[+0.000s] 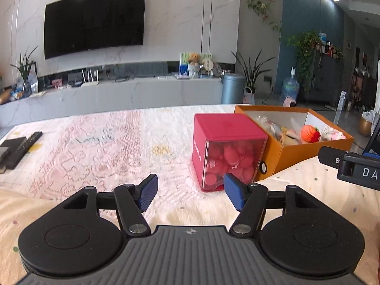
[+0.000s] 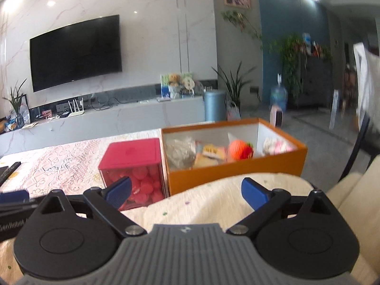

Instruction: Organize soft objects

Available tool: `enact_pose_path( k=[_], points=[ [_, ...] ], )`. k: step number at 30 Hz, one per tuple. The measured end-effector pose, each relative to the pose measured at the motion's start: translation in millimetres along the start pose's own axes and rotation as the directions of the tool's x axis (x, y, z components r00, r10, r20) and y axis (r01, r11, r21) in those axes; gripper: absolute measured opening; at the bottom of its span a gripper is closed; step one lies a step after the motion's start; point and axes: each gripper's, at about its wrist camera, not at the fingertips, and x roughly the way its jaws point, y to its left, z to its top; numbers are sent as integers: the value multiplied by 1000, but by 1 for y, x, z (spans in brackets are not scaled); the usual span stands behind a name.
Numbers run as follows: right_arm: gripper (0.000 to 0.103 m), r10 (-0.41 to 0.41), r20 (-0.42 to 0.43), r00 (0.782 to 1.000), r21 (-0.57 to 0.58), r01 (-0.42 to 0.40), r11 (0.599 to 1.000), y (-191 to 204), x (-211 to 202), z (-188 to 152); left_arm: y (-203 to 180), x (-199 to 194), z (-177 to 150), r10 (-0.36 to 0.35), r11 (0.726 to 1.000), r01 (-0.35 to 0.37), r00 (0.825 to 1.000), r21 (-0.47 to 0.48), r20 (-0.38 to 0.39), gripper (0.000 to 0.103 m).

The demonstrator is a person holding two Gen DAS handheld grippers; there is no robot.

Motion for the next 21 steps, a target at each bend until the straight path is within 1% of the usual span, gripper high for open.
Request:
enact_pose_path(
  k=[3, 7, 15, 21],
  points=[
    [97, 5, -29, 1000, -8, -5, 1000, 0, 8, -2, -5, 0, -6, 24, 1000, -24, 1000, 11, -4, 82],
    [97, 3, -42, 999, -8, -4, 1000, 1, 13, -5, -6, 2, -8, 24, 999, -23, 1000, 24, -8, 83],
    [97, 3, -11, 1000, -15, -3, 1000, 1, 6, -7, -6, 1, -3, 33, 999, -33, 999, 17, -8, 84],
    [97, -2, -26, 1000, -25, 1, 1000, 2, 6, -7, -5, 4, -3, 39, 999, -39, 999, 8, -34, 84]
  ],
)
